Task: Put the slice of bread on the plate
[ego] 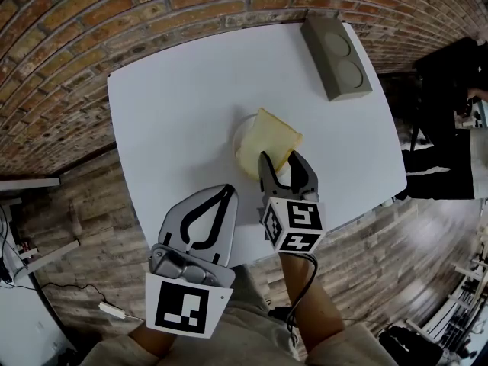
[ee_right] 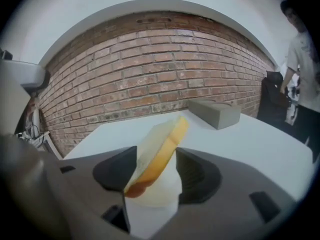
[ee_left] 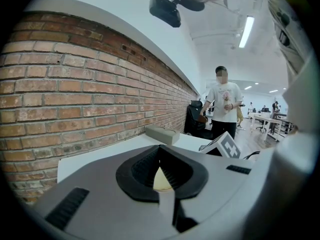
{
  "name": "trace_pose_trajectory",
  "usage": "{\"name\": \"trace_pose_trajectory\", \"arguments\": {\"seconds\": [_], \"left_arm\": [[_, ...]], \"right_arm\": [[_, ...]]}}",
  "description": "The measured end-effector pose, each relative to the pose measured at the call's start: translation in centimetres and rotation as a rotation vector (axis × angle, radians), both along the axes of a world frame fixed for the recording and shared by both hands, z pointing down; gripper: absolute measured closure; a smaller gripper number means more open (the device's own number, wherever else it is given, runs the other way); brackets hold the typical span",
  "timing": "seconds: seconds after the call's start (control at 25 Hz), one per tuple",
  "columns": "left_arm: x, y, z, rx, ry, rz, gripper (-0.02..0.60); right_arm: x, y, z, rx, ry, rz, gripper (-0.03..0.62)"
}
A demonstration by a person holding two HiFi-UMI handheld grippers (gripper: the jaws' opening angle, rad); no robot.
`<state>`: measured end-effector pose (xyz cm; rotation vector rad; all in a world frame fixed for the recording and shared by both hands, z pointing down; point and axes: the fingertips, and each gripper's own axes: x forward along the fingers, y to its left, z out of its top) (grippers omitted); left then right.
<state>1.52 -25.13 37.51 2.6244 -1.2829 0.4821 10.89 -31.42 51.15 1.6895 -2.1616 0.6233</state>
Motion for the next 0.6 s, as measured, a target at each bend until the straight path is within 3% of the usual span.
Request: {"name": "trace_pose_trajectory", "arguments": {"seconds": [0.08, 0.4, 0.52, 0.6], "left_arm": [[0.0, 0.0, 0.0, 0.0, 0.001, -0.001, 0.572], [0.0, 0.0, 0.0, -0.004, 0.003, 0.002, 0.572], [0.1, 0.0, 0.0, -0.005, 0.004, 0.005, 0.572], [0.1, 0.0, -0.1, -0.004, 0.005, 0.006, 0.572]], "right_arm": [[0.3, 0.0, 0.7, -0.036, 0.002, 0.012, 0.309], [1.8, 0.1, 2.2, -0.108, 0.058, 0.069, 0.277], [2.1, 0.1, 2.9, -0.152, 0.089, 0.071, 0.214], [2.2, 0.2, 3.0, -0.162, 0.084, 0.079, 0.214]]}}
